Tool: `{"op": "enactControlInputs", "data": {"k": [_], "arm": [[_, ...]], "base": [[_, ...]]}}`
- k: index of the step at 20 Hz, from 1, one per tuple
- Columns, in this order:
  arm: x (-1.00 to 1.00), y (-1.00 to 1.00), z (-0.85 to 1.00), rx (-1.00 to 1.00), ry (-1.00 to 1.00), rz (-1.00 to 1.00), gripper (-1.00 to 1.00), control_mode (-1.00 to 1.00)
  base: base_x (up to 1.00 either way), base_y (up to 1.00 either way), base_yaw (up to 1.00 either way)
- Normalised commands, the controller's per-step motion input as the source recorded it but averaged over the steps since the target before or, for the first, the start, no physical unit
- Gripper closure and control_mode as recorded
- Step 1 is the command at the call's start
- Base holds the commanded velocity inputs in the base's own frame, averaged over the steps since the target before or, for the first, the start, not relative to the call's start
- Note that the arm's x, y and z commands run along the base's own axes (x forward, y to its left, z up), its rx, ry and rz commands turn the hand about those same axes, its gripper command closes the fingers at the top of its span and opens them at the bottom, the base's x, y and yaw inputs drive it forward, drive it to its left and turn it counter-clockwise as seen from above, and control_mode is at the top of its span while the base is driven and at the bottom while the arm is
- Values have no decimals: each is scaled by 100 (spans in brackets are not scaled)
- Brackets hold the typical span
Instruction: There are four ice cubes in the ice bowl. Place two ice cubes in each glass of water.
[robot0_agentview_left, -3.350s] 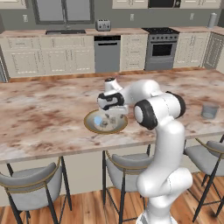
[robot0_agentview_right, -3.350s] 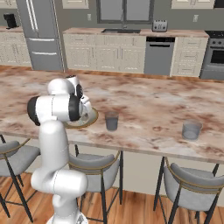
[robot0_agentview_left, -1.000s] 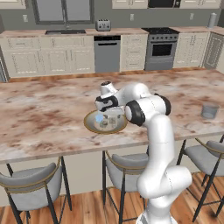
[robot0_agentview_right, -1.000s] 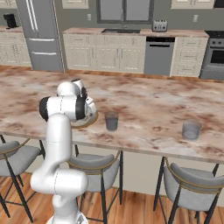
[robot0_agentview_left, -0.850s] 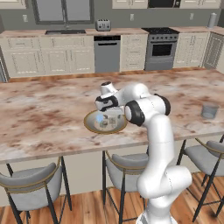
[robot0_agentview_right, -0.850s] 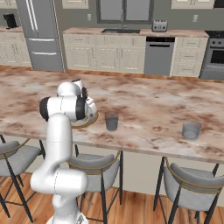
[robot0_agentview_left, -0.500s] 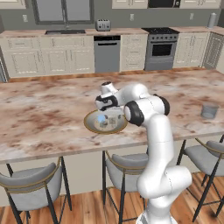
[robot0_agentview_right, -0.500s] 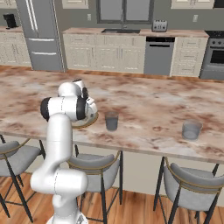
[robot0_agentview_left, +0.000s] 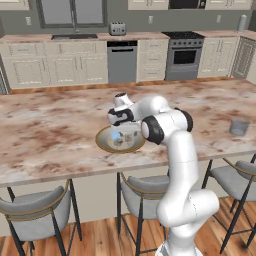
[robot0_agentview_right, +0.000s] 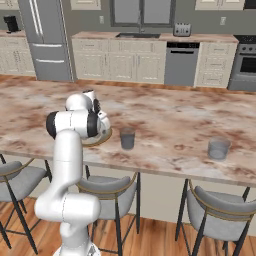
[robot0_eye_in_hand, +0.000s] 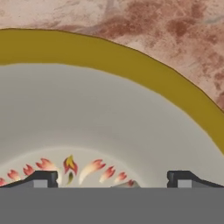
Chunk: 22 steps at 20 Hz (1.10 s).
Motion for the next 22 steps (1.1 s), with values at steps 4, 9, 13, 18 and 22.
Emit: {"op": "enactControlInputs", "data": {"k": [4, 9, 13, 18, 22], "arm": [[-4, 9, -42, 0, 5, 0, -100, -100], [0, 20, -35, 0, 3, 0, -100, -100], [-3, 34, -35, 0, 5, 0, -100, -100], [-12, 47, -43, 0, 11, 0, -100, -100], [-14, 49, -56, 0, 11, 0, -100, -100]], "base": [[0, 0, 0], [0, 0, 0], [0, 0, 0], [0, 0, 0], [0, 0, 0]]}}
